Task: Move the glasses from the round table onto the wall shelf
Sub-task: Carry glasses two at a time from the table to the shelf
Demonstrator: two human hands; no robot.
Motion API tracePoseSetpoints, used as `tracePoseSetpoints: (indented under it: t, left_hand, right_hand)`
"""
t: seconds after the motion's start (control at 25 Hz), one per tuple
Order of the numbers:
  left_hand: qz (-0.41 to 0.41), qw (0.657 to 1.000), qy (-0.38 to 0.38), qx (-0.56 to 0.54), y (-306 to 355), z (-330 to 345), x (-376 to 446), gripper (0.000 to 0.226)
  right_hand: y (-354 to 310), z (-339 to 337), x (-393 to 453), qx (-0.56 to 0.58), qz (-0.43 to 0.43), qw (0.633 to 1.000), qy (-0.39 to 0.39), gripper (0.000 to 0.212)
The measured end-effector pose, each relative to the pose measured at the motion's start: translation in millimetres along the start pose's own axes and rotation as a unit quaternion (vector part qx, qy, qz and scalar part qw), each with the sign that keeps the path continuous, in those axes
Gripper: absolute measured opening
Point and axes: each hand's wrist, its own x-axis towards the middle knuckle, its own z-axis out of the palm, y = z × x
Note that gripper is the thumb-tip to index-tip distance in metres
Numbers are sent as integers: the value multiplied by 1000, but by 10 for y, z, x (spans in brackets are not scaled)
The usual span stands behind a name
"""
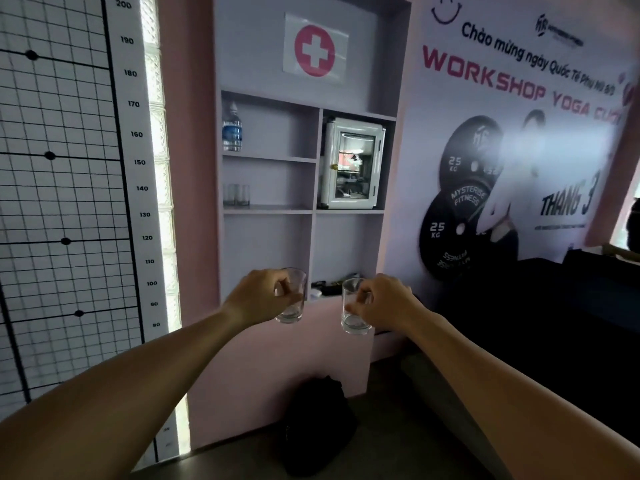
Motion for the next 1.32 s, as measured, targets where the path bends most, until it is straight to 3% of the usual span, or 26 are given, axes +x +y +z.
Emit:
tracePoseSetpoints:
  t: [0.52,1.32]
  left_hand:
    - [-8,998,13,57,-1374,145,1963,23]
    - [-111,976,140,121,-2128,501,3844,19]
  right_hand:
    - [122,532,2370,27,-21,999,8,23]
    - [851,823,5120,59,-198,978,4,22]
